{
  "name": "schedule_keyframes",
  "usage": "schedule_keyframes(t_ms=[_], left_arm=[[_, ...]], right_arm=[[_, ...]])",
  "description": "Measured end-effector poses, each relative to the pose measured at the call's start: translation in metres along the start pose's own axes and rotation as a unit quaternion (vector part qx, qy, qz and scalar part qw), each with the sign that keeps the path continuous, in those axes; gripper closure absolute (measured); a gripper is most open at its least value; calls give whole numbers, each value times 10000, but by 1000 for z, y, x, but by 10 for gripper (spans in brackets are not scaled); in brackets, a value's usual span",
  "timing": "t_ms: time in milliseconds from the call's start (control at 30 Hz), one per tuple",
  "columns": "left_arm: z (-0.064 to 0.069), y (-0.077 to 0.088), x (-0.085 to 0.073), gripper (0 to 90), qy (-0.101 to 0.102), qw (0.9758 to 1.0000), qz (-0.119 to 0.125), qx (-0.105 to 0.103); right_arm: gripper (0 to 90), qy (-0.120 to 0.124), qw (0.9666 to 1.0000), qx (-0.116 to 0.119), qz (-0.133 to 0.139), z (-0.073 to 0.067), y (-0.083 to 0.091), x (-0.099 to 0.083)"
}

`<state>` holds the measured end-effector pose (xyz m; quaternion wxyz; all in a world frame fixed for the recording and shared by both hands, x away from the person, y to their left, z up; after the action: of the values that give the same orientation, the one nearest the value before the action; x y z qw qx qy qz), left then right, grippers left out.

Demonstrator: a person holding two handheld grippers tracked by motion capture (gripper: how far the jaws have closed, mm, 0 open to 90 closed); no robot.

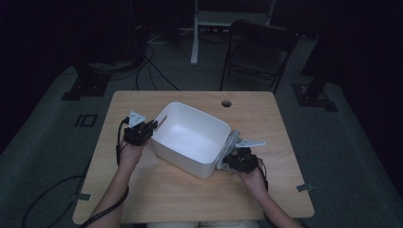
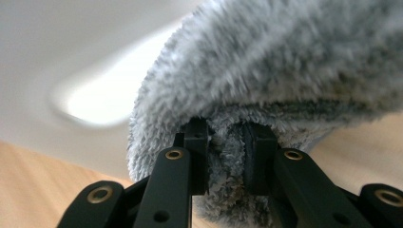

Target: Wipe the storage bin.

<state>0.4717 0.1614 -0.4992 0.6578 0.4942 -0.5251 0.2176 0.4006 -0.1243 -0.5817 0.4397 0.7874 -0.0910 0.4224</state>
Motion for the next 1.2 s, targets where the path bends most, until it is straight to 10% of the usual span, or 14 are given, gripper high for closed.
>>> schedule_keyframes(t_ms=[233,567,733,1200], left_arm=[[-1,0,1,855,4,9998,11,196],[-1,-1,1,862,60,9996,43,287],[1,-2,1,862,79,9999,48,135],[2,-1,0,857,22,10000,13,86]], right_arm=[[757,-186,9995,20,-253,6,-7,-11],[755,9,9915,853,986,-59,80,14],[751,205,9936,689,870,-69,57,11],[754,-7,9998,137,-161,-22,-3,-28]])
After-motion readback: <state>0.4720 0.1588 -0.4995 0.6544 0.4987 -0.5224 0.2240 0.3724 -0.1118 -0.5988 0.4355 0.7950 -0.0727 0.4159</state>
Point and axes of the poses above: each handheld gripper's, and its own axes: y roughly backward along the jaws, x roughly out of its top, z roughly to its right, the point moved 10 cm from there along -y, roughly forward along the jaws, and after that the axes turned 2 degrees about -y, right-handed, at the moved point
